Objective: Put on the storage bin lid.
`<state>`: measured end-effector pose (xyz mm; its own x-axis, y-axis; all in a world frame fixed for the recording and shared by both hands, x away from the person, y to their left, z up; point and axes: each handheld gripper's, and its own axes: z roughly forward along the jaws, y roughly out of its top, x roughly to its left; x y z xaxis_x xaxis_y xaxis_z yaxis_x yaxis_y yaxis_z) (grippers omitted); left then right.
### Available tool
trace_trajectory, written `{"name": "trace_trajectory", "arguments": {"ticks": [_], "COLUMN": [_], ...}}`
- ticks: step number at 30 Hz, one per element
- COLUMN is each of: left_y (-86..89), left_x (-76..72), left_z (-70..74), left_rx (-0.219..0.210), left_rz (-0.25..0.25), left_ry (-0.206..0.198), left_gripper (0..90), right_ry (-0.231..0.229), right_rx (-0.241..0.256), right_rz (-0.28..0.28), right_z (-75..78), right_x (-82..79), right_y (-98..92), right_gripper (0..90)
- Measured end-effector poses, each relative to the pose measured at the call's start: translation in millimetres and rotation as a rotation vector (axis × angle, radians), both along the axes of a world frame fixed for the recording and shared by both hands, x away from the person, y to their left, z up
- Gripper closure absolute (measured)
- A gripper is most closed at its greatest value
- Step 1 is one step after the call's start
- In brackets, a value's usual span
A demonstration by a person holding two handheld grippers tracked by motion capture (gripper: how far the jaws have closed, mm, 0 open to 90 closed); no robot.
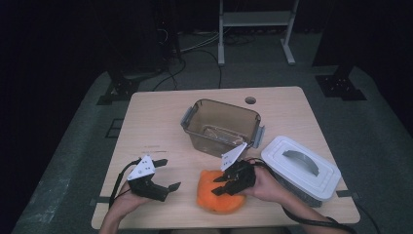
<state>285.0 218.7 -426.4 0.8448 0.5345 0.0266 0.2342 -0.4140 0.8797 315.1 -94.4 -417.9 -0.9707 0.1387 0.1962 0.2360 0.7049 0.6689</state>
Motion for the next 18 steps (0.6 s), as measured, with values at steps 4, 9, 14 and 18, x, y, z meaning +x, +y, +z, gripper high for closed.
{"name": "trace_trajectory", "arguments": {"ticks": [4,9,14,18], "left_y": [2.0,6.0,8.9,12.4], "left_x": [0.1,0.8,0.8,0.9], "left_z": [0.2,0.3,0.2,0.6], "left_rx": [0.001,0.016,0.015,0.008], "left_rz": [0.005,0.014,0.024,0.037], "left_ry": [-0.002,-0.006,-0.009,-0.009], "left_gripper": [7.2,7.1,7.1,7.1], "right_ry": [-0.004,0.000,0.010,0.028], "right_rx": [-0.013,-0.022,-0.021,-0.009], "right_rz": [0.001,0.014,0.029,0.043], "right_z": [4.8,13.2,17.9,23.2], "right_x": [0.7,0.7,2.9,3.3], "right_y": [2.1,4.7,6.8,7.9], "right_gripper": [67.6,72.4,74.3,74.7]}}
